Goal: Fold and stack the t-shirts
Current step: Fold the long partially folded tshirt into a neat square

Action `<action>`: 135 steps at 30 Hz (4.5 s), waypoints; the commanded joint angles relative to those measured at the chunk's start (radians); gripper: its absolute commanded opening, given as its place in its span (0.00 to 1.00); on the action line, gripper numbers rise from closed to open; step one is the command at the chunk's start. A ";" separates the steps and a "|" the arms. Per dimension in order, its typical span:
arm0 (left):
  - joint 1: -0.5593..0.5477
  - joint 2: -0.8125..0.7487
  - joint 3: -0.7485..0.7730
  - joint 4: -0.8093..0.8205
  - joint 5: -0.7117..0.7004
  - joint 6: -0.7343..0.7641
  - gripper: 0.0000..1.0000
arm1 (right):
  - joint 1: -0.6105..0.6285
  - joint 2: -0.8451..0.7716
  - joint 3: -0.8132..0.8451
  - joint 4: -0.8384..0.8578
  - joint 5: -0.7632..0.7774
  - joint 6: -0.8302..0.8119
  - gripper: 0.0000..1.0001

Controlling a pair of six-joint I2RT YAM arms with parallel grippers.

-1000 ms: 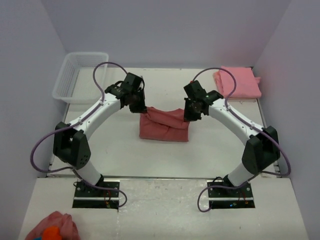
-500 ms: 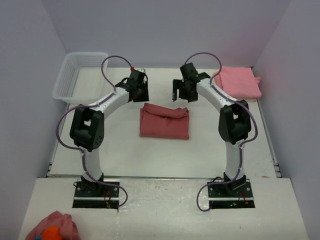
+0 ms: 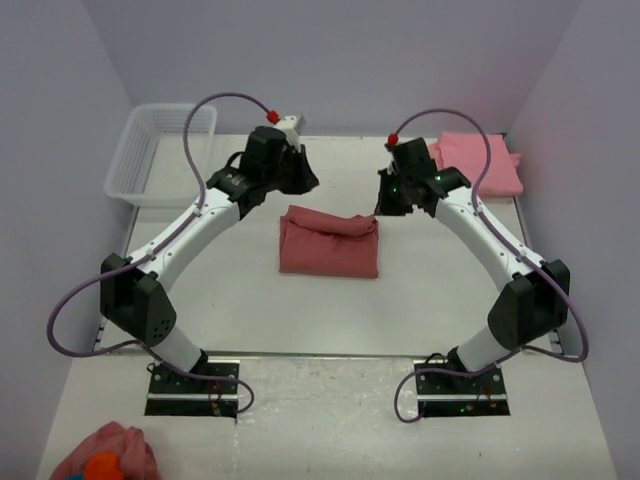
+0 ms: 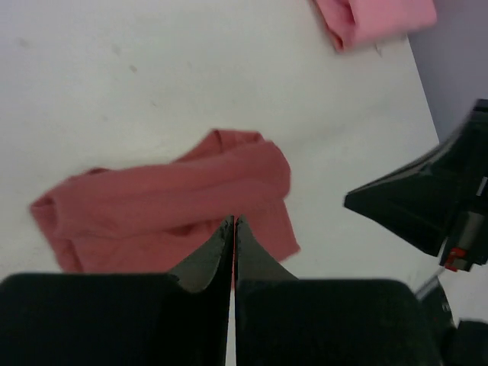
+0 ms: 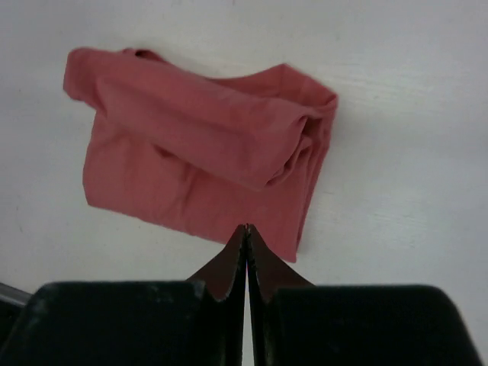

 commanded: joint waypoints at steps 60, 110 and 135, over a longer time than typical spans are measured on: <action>0.119 0.317 0.030 0.071 0.358 -0.008 0.00 | 0.005 0.483 0.360 -0.013 -0.186 0.072 0.00; 0.249 0.301 -0.078 0.211 0.286 -0.028 0.00 | -0.119 0.514 0.404 -0.035 -0.248 -0.012 0.00; 0.171 0.178 -0.513 0.570 0.568 -0.224 0.00 | -0.075 0.282 -0.181 0.404 -0.749 0.113 0.00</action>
